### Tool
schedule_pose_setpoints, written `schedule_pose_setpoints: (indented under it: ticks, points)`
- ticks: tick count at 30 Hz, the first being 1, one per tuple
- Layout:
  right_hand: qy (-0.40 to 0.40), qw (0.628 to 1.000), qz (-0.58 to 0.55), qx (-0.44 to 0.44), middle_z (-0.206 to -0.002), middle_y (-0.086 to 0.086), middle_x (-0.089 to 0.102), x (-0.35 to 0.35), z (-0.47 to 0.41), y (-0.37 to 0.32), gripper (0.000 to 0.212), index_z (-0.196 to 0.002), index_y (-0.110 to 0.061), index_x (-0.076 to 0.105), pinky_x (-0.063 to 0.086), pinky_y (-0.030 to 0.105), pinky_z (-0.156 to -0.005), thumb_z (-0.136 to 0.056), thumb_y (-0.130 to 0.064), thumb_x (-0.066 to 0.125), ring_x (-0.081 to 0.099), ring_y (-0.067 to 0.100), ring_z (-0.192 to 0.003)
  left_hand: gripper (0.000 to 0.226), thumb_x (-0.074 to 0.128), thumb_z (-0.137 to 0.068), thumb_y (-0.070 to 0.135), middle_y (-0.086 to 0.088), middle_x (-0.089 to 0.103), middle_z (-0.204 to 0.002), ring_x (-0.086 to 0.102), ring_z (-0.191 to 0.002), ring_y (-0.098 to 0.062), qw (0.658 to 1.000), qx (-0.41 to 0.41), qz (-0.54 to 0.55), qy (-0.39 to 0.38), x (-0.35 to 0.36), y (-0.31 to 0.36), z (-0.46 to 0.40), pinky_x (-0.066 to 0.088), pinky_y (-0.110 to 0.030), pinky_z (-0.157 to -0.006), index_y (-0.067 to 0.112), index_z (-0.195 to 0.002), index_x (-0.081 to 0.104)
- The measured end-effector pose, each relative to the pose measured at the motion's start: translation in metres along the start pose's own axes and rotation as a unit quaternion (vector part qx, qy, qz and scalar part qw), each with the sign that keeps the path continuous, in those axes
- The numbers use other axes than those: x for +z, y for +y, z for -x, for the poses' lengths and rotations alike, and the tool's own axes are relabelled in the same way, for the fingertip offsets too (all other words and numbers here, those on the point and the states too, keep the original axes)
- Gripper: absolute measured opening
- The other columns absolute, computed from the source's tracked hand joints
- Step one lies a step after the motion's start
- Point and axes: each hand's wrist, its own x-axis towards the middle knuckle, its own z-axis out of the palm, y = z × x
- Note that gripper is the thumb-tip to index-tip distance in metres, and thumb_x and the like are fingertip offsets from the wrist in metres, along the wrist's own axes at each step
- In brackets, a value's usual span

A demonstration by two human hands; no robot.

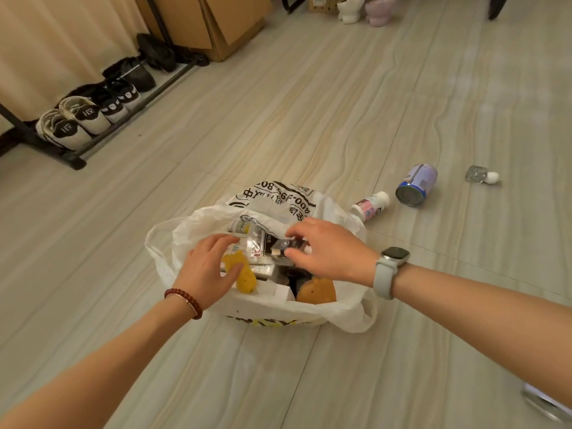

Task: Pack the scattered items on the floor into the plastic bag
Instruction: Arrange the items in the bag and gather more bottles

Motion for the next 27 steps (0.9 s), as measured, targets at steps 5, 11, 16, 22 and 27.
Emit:
schedule_pose_setpoints:
  ticks: [5,11,16,22,27]
  points:
    - [-0.001,0.996,0.081,-0.033,-0.121,0.0,0.057,0.008,0.01,0.019,0.033,-0.123,-0.021,0.052,0.043,0.034,-0.089,-0.093,-0.027,0.04,0.045,0.019,-0.114,0.046,0.036,-0.078,0.036,-0.012,0.059,-0.112,0.055,-0.104,-0.033,0.997,0.029,0.018,0.072,-0.002,0.029,-0.01,0.045,-0.046,-0.087,0.01,-0.109,0.058]
    - [0.111,0.989,-0.014,0.094,-0.127,0.005,0.051,-0.014,0.017,0.092,0.031,-0.12,-0.015,0.053,0.042,0.036,-0.091,-0.091,-0.017,0.042,0.046,0.023,-0.118,0.043,0.035,-0.08,0.031,-0.011,0.059,-0.114,0.054,-0.107,-0.032,0.992,0.088,0.014,0.093,0.008,0.093,-0.048,0.04,-0.044,-0.089,0.011,-0.11,0.057]
    - [0.141,0.956,0.006,0.258,-0.132,0.012,0.046,-0.027,0.021,0.182,0.036,-0.126,-0.011,0.048,0.038,0.037,-0.099,-0.091,-0.018,0.042,0.041,0.031,-0.123,0.042,0.048,-0.087,0.022,-0.007,0.045,-0.134,0.04,-0.125,-0.028,0.997,0.053,-0.015,0.062,0.041,0.158,-0.11,0.03,-0.041,-0.1,0.015,-0.128,0.044]
    - [0.209,0.844,-0.206,0.449,-0.134,0.022,0.044,-0.039,-0.008,0.257,0.05,-0.126,0.004,0.041,0.037,0.036,-0.097,-0.092,-0.032,0.046,0.046,0.036,-0.12,0.049,0.043,-0.091,0.03,-0.007,0.035,-0.141,0.035,-0.127,-0.026,0.989,0.041,-0.063,-0.127,0.113,0.203,-0.185,0.033,-0.039,-0.098,0.013,-0.134,0.028]
    - [0.234,0.813,-0.251,0.47,-0.135,0.019,0.038,-0.04,-0.051,0.283,0.066,-0.129,0.001,0.034,0.039,0.039,-0.095,-0.087,-0.047,0.049,0.047,0.036,-0.118,0.058,0.037,-0.092,0.038,-0.003,0.025,-0.144,0.023,-0.133,-0.023,0.98,-0.017,-0.05,-0.194,0.176,0.203,-0.212,0.033,-0.042,-0.099,0.013,-0.139,0.015]
